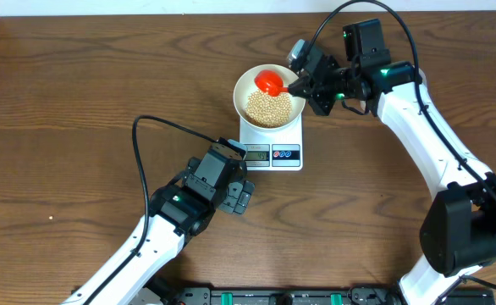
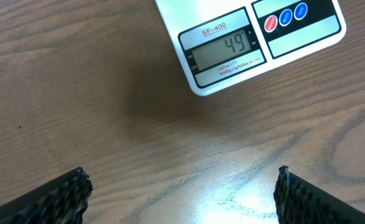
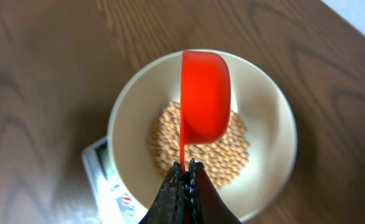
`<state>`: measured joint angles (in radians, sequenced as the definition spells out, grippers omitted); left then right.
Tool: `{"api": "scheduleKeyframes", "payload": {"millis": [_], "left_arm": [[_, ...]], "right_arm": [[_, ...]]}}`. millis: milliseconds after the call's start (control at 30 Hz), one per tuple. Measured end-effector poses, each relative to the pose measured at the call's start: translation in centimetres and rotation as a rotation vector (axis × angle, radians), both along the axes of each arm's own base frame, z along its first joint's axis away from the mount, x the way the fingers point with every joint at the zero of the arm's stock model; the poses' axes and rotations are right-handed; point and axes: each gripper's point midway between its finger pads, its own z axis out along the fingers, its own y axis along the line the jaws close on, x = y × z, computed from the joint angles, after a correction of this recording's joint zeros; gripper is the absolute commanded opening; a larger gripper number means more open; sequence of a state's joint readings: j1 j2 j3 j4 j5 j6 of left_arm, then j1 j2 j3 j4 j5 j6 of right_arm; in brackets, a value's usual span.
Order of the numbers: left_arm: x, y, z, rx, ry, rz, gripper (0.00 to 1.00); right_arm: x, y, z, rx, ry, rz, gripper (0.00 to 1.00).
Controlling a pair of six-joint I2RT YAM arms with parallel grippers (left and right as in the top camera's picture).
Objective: Scoop item into bowl and weigh 50g on scale
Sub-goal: 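Move the red scoop back to the soybean tub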
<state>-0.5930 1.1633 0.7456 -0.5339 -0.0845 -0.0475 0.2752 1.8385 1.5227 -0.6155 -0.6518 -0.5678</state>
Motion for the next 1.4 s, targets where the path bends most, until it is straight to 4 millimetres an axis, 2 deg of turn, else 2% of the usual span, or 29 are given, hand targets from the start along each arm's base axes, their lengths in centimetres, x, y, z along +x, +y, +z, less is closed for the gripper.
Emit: {"api": "scheduleKeyframes", "payload": {"millis": [233, 600, 1400], "left_arm": [[0.0, 0.0, 0.0, 0.000, 0.000, 0.000, 0.96], [0.0, 0.0, 0.0, 0.000, 0.000, 0.000, 0.96], [0.0, 0.0, 0.0, 0.000, 0.000, 0.000, 0.96]], "right_arm": [[0.6, -0.6, 1.4, 0.123, 0.070, -0.055, 0.01], [2.1, -3.9, 3.3, 0.277, 0.147, -0.137, 0.01], [3.4, -8.7, 4.1, 0.355, 0.183, -0.232, 0.01]]}}
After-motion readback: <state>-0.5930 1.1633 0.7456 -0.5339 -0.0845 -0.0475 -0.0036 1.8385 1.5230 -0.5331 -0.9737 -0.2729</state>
